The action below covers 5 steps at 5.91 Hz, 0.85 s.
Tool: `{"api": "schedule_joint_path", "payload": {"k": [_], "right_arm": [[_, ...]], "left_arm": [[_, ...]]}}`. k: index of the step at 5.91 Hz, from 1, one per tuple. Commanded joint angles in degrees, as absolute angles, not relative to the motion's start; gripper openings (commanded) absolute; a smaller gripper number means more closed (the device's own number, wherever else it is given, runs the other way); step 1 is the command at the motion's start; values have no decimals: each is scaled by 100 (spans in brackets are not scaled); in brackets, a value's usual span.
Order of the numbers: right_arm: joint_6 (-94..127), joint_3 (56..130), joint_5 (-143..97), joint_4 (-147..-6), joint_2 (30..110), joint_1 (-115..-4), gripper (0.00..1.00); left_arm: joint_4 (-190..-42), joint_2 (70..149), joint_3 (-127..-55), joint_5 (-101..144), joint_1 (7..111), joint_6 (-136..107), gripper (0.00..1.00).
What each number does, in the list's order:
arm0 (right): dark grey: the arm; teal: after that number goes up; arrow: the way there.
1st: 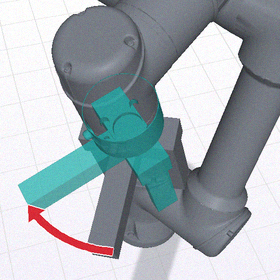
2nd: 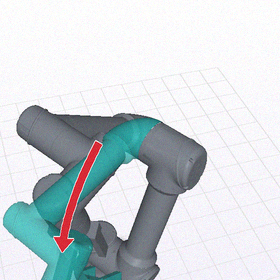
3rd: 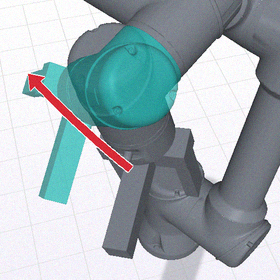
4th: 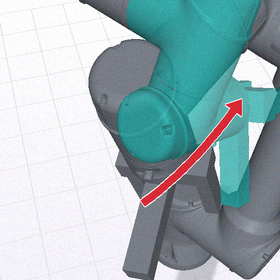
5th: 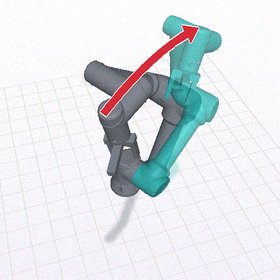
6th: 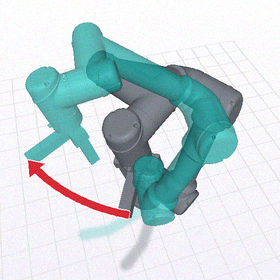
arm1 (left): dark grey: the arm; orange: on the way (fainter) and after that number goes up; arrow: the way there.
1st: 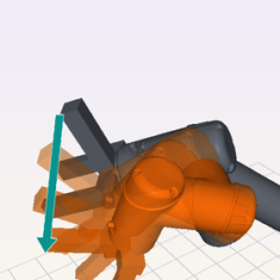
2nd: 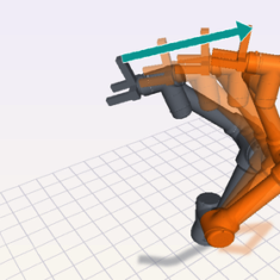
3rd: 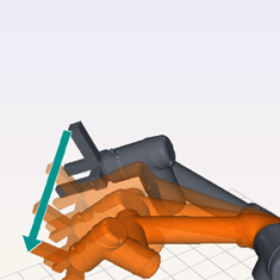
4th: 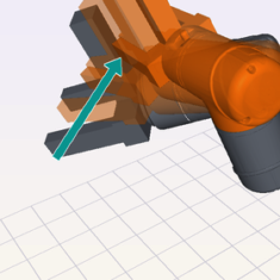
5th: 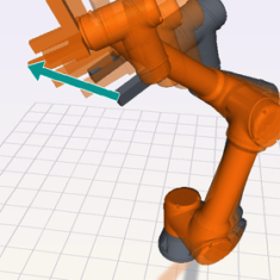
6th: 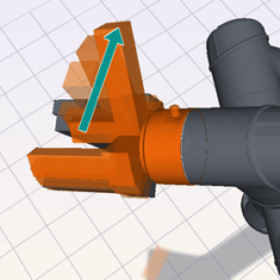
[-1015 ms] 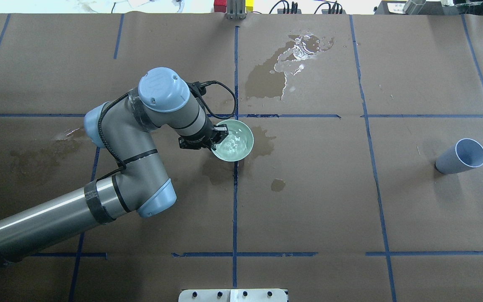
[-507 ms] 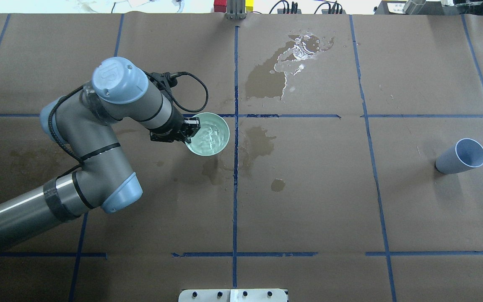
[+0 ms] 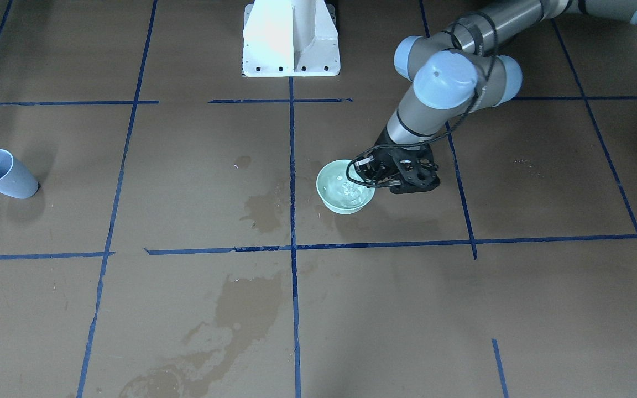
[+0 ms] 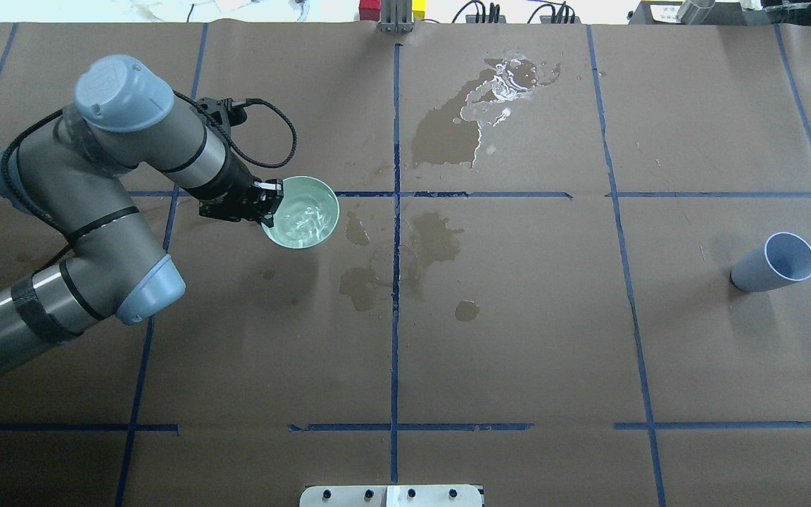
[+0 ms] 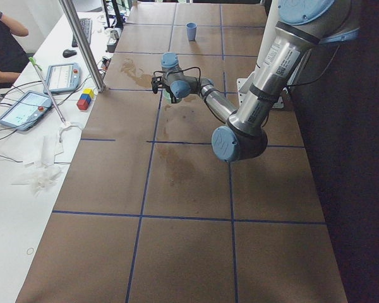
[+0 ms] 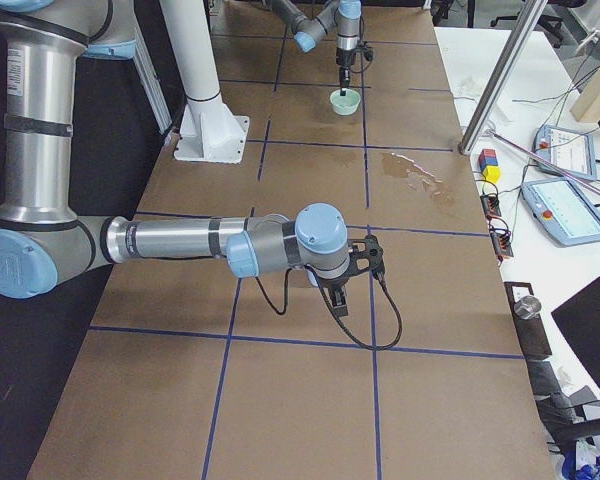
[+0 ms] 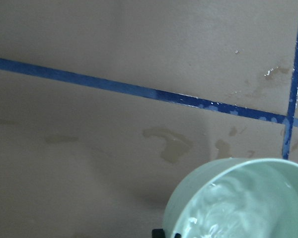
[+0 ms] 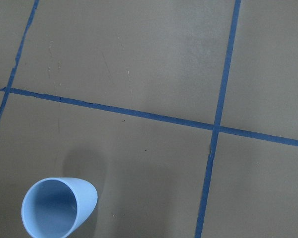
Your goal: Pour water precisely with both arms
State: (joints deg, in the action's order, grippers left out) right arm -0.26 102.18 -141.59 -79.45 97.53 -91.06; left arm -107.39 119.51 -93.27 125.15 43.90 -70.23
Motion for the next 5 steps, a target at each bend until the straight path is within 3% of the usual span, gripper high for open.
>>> {"api": "schedule_joint_path", "payload": {"k": [1, 5], "right_arm": [[-26, 10222, -14159, -7945, 9756, -9105, 100], [-18, 10222, -14159, -7945, 9782, -9105, 100]], "left_arm": [[-10749, 11630, -9378, 12900, 4674, -6454, 0], [-10784, 10778, -9387, 13508, 5377, -5013, 0]]}}
